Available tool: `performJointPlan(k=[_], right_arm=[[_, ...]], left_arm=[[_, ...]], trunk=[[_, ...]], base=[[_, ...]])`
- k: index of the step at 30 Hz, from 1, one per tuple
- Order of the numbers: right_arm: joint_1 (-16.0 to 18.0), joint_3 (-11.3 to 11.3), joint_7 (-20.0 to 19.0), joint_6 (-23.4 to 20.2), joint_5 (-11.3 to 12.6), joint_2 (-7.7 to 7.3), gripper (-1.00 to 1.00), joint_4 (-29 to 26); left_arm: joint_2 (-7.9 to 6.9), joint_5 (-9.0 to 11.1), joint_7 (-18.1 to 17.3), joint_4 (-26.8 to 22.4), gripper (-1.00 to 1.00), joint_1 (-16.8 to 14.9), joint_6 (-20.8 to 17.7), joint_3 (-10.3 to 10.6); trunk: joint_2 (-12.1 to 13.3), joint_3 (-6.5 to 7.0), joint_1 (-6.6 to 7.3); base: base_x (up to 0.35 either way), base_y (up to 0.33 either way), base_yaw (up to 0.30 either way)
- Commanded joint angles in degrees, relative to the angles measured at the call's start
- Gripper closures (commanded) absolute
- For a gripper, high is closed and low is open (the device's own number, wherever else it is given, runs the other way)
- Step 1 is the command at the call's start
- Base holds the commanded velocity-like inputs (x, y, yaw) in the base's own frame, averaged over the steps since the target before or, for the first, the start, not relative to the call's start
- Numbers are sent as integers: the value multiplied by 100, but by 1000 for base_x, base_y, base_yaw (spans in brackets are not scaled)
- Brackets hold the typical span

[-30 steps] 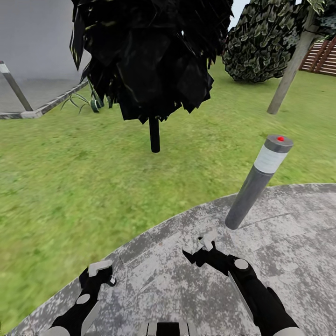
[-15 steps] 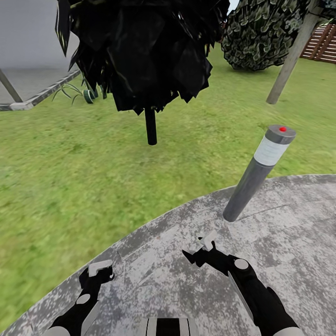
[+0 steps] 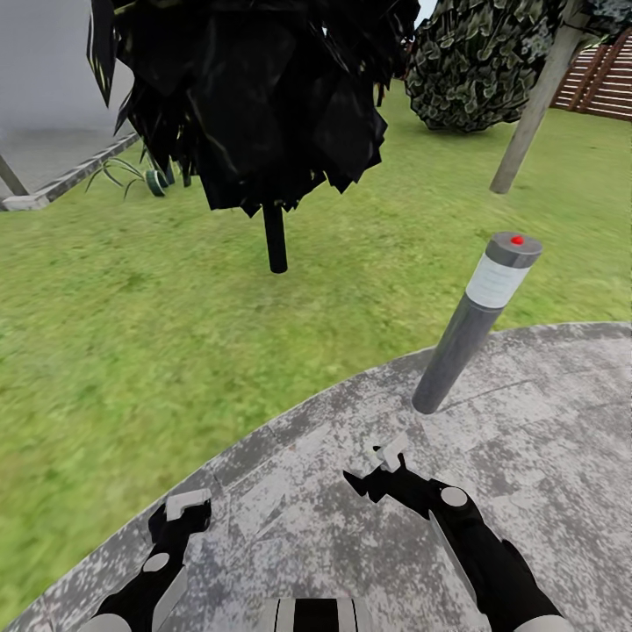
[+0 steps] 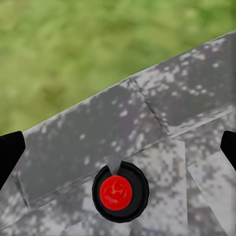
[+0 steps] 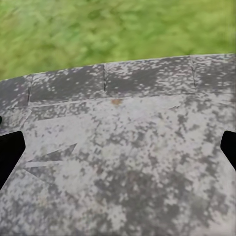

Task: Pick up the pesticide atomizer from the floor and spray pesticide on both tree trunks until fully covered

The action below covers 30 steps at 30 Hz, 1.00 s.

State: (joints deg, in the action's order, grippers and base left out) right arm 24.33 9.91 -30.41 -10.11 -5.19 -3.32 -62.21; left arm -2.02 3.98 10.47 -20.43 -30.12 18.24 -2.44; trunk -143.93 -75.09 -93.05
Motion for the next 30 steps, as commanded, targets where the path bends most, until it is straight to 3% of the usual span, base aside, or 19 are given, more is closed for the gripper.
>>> performJointPlan(k=[1, 9, 30], right_arm=[[2, 2, -17, -17, -52, -2, -100, -10], [2, 2, -17, -17, -52, -2, -100, -10], [2, -1, -17, -17, -52, -2, -100, -36]], left_arm=[[0, 41, -1, 4, -100, -2, 22, 6], [0, 57, -1, 4, -100, -2, 47, -10], [0, 64, -1, 4, -100, -2, 56, -10]], trunk=[[-2, -4, 1], [-12, -236, -20], [-12, -256, -20]], base=[[0, 0, -12], [0, 0, -2], [0, 0, 0]])
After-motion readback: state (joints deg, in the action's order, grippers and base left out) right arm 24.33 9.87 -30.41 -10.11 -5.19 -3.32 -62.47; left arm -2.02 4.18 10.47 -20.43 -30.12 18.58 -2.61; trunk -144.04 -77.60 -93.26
